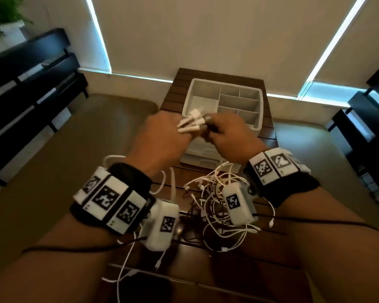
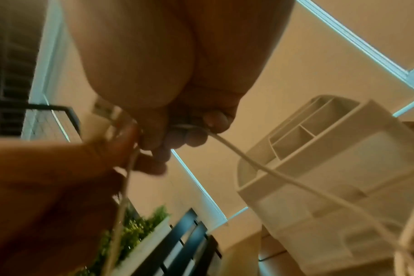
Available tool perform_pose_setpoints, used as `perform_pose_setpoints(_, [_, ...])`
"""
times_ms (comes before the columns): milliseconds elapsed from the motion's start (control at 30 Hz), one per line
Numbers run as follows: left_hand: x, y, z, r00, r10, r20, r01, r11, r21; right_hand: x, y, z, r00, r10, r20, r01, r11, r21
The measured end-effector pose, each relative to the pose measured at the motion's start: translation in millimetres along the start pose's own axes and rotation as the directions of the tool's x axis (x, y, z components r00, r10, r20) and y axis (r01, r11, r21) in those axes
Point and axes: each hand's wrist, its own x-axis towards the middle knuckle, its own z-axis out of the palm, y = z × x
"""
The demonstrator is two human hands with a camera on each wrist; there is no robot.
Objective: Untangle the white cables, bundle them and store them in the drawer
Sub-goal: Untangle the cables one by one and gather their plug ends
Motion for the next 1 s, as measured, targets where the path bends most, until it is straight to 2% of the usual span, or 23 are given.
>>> perform_pose_setpoints(67, [-1.2, 0.3, 7.2, 1.0, -0.013, 0.014, 0.014, 0.997, -0.071, 1.7, -3.3, -7.0, 0.999, -0.015, -0.05, 0.015, 1.0, 0.013])
perform_pose_setpoints(100, [-0.1, -1.3, 7.0, 0.999, -0.036, -0.005, 0.036, 0.995, -0.089, -0.7, 2.1, -8.5, 0.999, 0.016, -0.03, -0.016, 1.0, 0.018])
perform_pose_setpoints(200, [5.3, -10.7, -11.4, 0.989, -0.113, -0.09, 0.102, 0.987, -0.125, -17.0, 33.9, -1.4, 0.97, 0.196, 0.14, -0.202, 0.979, 0.026])
perform_pose_setpoints(233, [7.1, -13.8, -19.4, 0.99, -0.121, -0.078, 0.11, 0.985, -0.131, -24.8, 45.5, 2.5, 0.953, 0.247, 0.176, -0.26, 0.964, 0.055])
perform_pose_setpoints(300, [8.5, -21.0, -33.1, 0.992, -0.119, 0.031, 0.121, 0.988, -0.096, -41.4, 61.8, 5.6, 0.938, 0.307, 0.16, -0.326, 0.938, 0.114])
perform_pose_setpoints(333, [7.4, -24.9, -38.6, 0.99, -0.121, 0.073, 0.127, 0.988, -0.088, -49.7, 65.3, 6.3, 0.938, 0.319, 0.136, -0.338, 0.929, 0.15])
perform_pose_setpoints(400, [7.1, -34.0, -46.6, 0.984, -0.162, 0.071, 0.171, 0.973, -0.156, -63.6, 67.4, 7.9, 0.942, 0.315, 0.114, -0.333, 0.92, 0.205])
perform_pose_setpoints(500, [10.8, -43.8, -51.2, 0.97, -0.243, -0.006, 0.236, 0.949, -0.21, -82.9, 64.0, 12.5, 0.929, 0.3, 0.219, -0.335, 0.93, 0.148])
perform_pose_setpoints(567, [13.7, -46.9, -50.9, 0.963, -0.268, 0.011, 0.263, 0.934, -0.243, -94.3, 60.6, 21.5, 0.889, 0.292, 0.353, -0.355, 0.926, 0.129])
perform_pose_setpoints(633, [13.9, -47.0, -46.4, 0.959, -0.279, 0.058, 0.284, 0.923, -0.259, -106.2, 56.3, 37.8, 0.828, 0.252, 0.5, -0.322, 0.945, 0.057])
perform_pose_setpoints(667, [13.0, -46.8, -42.8, 0.952, -0.293, 0.092, 0.307, 0.914, -0.266, -111.6, 52.4, 46.7, 0.778, 0.22, 0.588, -0.282, 0.959, 0.015])
perform_pose_setpoints(733, [10.0, -47.3, -33.7, 0.929, -0.325, 0.177, 0.365, 0.883, -0.294, -121.0, 48.2, 63.5, 0.635, 0.17, 0.753, -0.15, 0.984, -0.096])
perform_pose_setpoints(767, [7.9, -48.6, -28.3, 0.915, -0.333, 0.227, 0.391, 0.869, -0.303, -122.9, 49.4, 69.2, 0.587, 0.168, 0.792, -0.091, 0.986, -0.141])
perform_pose_setpoints(800, [6.1, -51.3, -22.7, 0.901, -0.335, 0.276, 0.412, 0.859, -0.304, -121.9, 51.3, 70.6, 0.581, 0.184, 0.793, -0.074, 0.982, -0.173])
perform_pose_setpoints(833, [4.5, -54.9, -17.1, 0.885, -0.334, 0.323, 0.43, 0.854, -0.294, -117.7, 54.9, 68.9, 0.626, 0.2, 0.754, -0.098, 0.979, -0.178])
perform_pose_setpoints(867, [2.2, -59.3, -11.8, 0.863, -0.344, 0.369, 0.455, 0.848, -0.272, -110.9, 59.4, 65.9, 0.693, 0.239, 0.681, -0.171, 0.971, -0.168])
perform_pose_setpoints(933, [-1.4, -67.2, -3.1, 0.829, -0.36, 0.428, 0.487, 0.842, -0.235, -90.8, 72.6, 56.6, 0.849, 0.332, 0.412, -0.315, 0.943, -0.112])
perform_pose_setpoints(967, [-2.7, -70.4, 1.1, 0.814, -0.366, 0.451, 0.497, 0.84, -0.216, -78.3, 79.8, 52.3, 0.884, 0.387, 0.261, -0.384, 0.921, -0.064])
perform_pose_setpoints(1000, [-3.1, -74.0, 5.1, 0.8, -0.378, 0.467, 0.511, 0.837, -0.197, -63.2, 87.7, 50.2, 0.883, 0.441, 0.16, -0.444, 0.896, -0.018])
